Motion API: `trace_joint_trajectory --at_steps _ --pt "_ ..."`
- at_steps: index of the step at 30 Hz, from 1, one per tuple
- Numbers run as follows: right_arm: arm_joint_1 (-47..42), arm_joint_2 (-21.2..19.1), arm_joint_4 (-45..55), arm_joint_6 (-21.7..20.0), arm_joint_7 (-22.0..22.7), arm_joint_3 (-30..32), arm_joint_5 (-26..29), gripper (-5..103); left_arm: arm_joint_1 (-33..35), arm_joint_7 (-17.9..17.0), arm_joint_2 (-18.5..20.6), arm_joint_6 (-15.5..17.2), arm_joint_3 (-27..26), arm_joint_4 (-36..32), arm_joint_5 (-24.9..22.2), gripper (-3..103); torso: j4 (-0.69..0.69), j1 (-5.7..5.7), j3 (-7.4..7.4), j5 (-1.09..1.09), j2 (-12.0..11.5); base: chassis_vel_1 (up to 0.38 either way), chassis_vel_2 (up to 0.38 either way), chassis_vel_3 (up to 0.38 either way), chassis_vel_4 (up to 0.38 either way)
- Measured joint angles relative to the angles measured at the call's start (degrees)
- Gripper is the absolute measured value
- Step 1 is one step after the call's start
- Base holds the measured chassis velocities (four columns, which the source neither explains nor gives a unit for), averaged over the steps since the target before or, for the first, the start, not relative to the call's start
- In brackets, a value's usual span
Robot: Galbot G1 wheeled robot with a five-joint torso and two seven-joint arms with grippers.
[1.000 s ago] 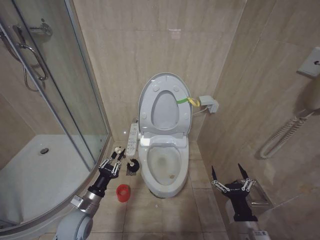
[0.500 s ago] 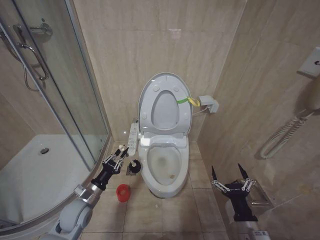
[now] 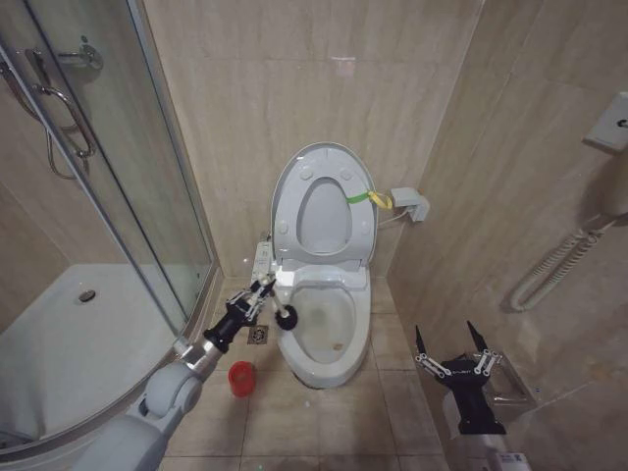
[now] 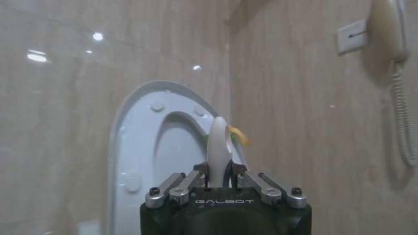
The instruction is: Open the toilet lid, clean the toilet bowl with a toilet brush, close the toilet lid, and flush.
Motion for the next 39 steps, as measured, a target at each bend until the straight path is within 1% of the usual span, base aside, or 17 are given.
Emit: trace_joint_trajectory --at_steps 2,4,7,8,12,13,15,16,19,20,24,25,26,28,34,35,39 --pt "0.0 0.0 0.0 0.0 0.0 0.0 0.0 100 -2.35 0.42 -0.28 -0.41 2.6 1.72 -0.45 22 0.0 0.0 0.0 0.0 0.0 0.0 0.0 0.0 0.0" --pt "0.0 0.0 0.0 0.0 0.0 0.0 0.0 100 -3.31 0.48 -0.37 -0.5 3.53 2.36 -0.62 22 -0.01 0.0 0.0 0.0 0.0 0.0 0.0 0.0 0.0" --pt "0.0 0.0 0.0 0.0 0.0 0.0 0.0 100 -6.83 0.78 -0.85 -1.14 6.7 5.28 -1.26 22 0.0 0.0 0.0 0.0 0.0 0.0 0.0 0.0 0.0" --pt "0.0 0.0 0.0 0.0 0.0 0.0 0.0 100 -6.83 0.78 -0.85 -1.14 6.7 5.28 -1.26 22 0.0 0.0 0.0 0.0 0.0 0.0 0.0 0.0 0.0" --pt "0.0 0.0 0.0 0.0 0.0 0.0 0.0 100 -11.76 1.66 -2.51 -2.57 9.86 10.51 -1.77 22 0.0 0.0 0.0 -0.01 0.0 0.0 0.0 0.0 0.0" --pt "0.0 0.0 0.0 0.0 0.0 0.0 0.0 100 -11.76 1.66 -2.51 -2.57 9.86 10.51 -1.77 22 0.0 0.0 0.0 -0.01 0.0 0.0 0.0 0.0 0.0" --pt "0.0 0.0 0.0 0.0 0.0 0.0 0.0 100 -14.41 2.09 -3.95 -3.26 11.33 13.73 -1.92 22 0.0 -0.01 0.0 0.0 0.0 0.0 0.0 0.0 0.0" --pt "0.0 0.0 0.0 0.0 0.0 0.0 0.0 100 -14.41 2.09 -3.95 -3.26 11.33 13.73 -1.92 22 0.0 -0.01 0.0 0.0 0.0 0.0 0.0 0.0 0.0" --pt "0.0 0.0 0.0 0.0 0.0 0.0 0.0 100 -18.44 2.72 -6.37 -4.57 13.61 19.3 -1.94 22 0.0 0.0 0.0 0.01 0.0 0.0 0.0 0.0 0.0" --pt "0.0 0.0 0.0 0.0 0.0 0.0 0.0 100 -18.44 2.72 -6.37 -4.57 13.61 19.3 -1.94 22 0.0 0.0 0.0 0.01 0.0 0.0 0.0 0.0 0.0" --pt "0.0 0.0 0.0 0.0 0.0 0.0 0.0 100 -22.45 3.15 -9.26 -5.82 16.02 25.28 -1.94 22 0.0 0.0 0.0 0.0 0.0 0.0 0.0 0.0 0.0" --pt "0.0 0.0 0.0 0.0 0.0 0.0 0.0 100 -22.45 3.15 -9.26 -5.82 16.02 25.28 -1.94 22 0.0 0.0 0.0 0.0 0.0 0.0 0.0 0.0 0.0" --pt "0.0 0.0 0.0 0.0 0.0 0.0 0.0 100 -24.23 3.21 -10.6 -6.38 17.23 28.09 -1.96 22 -0.01 0.0 0.0 0.0 0.0 0.0 0.0 0.0 0.0" --pt "0.0 0.0 0.0 0.0 0.0 0.0 0.0 100 -25.81 3.23 -12.06 -6.98 18.6 30.95 -1.92 22 -0.01 0.0 0.0 0.01 0.0 0.0 0.0 0.0 0.0" --pt "0.0 0.0 0.0 0.0 0.0 0.0 0.0 100 -26.83 2.74 -15.2 -7.91 20.38 36.1 -0.74 22 0.0 0.0 0.0 0.0 0.0 0.0 0.0 0.0 0.0" --pt "0.0 0.0 0.0 0.0 0.0 0.0 0.0 100 -26.83 2.74 -15.2 -7.91 20.38 36.1 -0.74 22 0.0 0.0 0.0 0.0 0.0 0.0 0.0 0.0 0.0" --pt "0.0 0.0 0.0 0.0 0.0 0.0 0.0 100 -27.85 2.83 -17.42 -9.26 20.56 42.58 0.6 22 0.0 0.0 0.0 0.0 0.0 0.0 0.0 0.0 0.0"
